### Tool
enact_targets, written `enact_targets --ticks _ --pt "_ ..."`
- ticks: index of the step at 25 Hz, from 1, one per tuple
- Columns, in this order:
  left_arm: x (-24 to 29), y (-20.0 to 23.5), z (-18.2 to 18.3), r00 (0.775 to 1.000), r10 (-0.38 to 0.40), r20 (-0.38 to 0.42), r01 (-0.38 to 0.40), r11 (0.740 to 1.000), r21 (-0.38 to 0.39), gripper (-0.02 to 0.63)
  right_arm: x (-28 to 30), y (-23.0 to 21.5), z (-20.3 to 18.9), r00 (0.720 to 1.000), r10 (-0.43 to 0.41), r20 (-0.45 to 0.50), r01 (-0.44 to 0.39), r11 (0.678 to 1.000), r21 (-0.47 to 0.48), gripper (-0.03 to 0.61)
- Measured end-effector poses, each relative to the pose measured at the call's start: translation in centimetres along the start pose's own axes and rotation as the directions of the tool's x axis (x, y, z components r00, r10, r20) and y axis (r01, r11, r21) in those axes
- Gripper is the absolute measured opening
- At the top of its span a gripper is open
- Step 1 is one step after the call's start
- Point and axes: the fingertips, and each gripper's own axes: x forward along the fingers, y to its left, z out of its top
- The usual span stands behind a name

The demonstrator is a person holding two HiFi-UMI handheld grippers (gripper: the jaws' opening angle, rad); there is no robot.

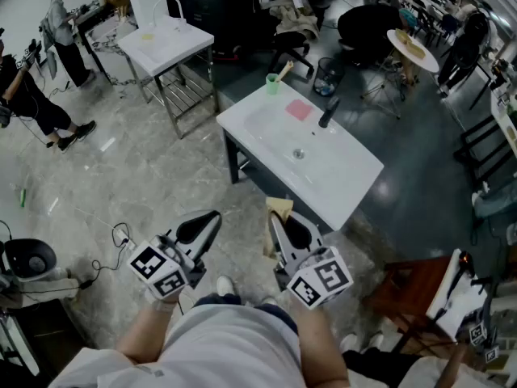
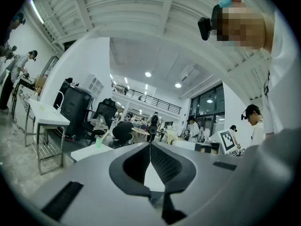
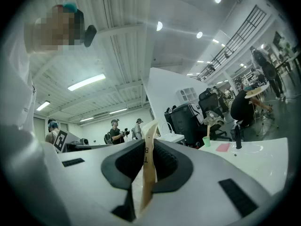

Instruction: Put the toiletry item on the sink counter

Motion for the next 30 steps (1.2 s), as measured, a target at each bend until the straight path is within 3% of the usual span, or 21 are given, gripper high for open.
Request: enact_targets --ticks 10,15,24,30 --pt "-3.1 6.0 1.6 1.0 -0.018 -0.009 0.018 1.0 -0.004 0.017 5.9 2.4 -0.6 0.999 -0.034 -0.003 0.034 0.999 -0.034 0.046" --pt "-3.7 9.0 2.0 1.0 -0.001 -0.015 0.001 1.0 -0.015 0.018 8.3 2.1 -0.4 0.999 -0.044 0.023 0.044 0.999 -0.003 0.046" --pt "-1.7 14.5 2.0 0.999 0.025 -0.02 -0.026 0.999 -0.025 0.017 14.2 -2.4 -1.3 0.998 -0.048 0.035 0.047 0.999 0.025 0.046" --pt "2.6 19.8 3.0 0.997 0.064 -0.036 -0.064 0.998 -0.016 0.018 19.6 -7.4 -1.1 0.999 -0.033 0.017 0.032 0.998 0.053 0.046"
